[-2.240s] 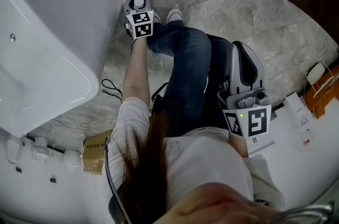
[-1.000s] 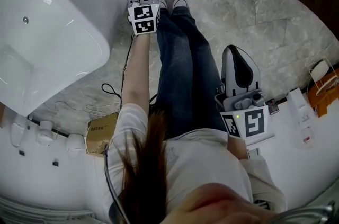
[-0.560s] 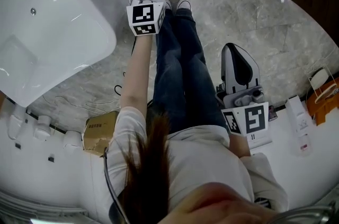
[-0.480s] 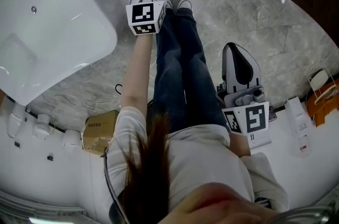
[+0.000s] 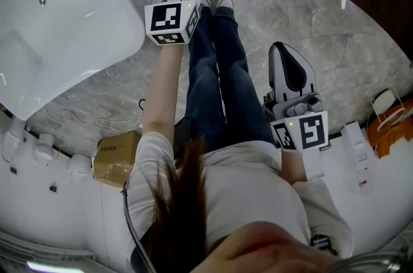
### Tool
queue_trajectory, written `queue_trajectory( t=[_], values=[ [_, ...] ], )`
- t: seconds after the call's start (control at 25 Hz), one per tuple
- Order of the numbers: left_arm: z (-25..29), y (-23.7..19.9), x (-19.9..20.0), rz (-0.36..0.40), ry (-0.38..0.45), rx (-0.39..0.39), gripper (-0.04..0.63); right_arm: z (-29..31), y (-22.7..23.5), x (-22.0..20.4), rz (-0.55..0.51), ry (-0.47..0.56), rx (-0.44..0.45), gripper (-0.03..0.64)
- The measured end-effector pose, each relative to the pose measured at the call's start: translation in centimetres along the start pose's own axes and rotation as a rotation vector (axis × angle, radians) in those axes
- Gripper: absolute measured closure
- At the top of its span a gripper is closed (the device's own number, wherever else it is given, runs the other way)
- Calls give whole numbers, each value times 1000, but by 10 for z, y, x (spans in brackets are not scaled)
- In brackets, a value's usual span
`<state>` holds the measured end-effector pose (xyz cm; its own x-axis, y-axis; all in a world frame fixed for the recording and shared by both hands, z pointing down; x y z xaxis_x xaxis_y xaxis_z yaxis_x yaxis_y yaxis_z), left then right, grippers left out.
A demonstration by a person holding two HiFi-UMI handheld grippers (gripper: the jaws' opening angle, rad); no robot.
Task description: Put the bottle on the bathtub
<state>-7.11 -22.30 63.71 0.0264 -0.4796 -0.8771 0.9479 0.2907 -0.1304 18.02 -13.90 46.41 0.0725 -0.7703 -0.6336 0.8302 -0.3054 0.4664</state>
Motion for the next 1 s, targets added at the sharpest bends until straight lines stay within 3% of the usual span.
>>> queue_trajectory(
  t=[0.64, 1.0],
  values=[
    [-75, 8, 65, 44, 100, -20, 581, -25, -14, 4, -19, 30, 11, 604],
    [-137, 18, 112, 43, 142, 39, 581, -51, -36, 27, -52, 54, 37, 604]
  ],
)
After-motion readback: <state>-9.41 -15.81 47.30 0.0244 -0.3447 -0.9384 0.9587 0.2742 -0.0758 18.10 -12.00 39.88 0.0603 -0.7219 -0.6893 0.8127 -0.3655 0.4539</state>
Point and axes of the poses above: the fingertips, and each gripper's own axes: z forward along the fingers, y to its right, x out of its top, the point moved 10 cm from there along -z, backward along the fingers, and after that the axes turned 11 degrees about z, right-handed, at the moved point
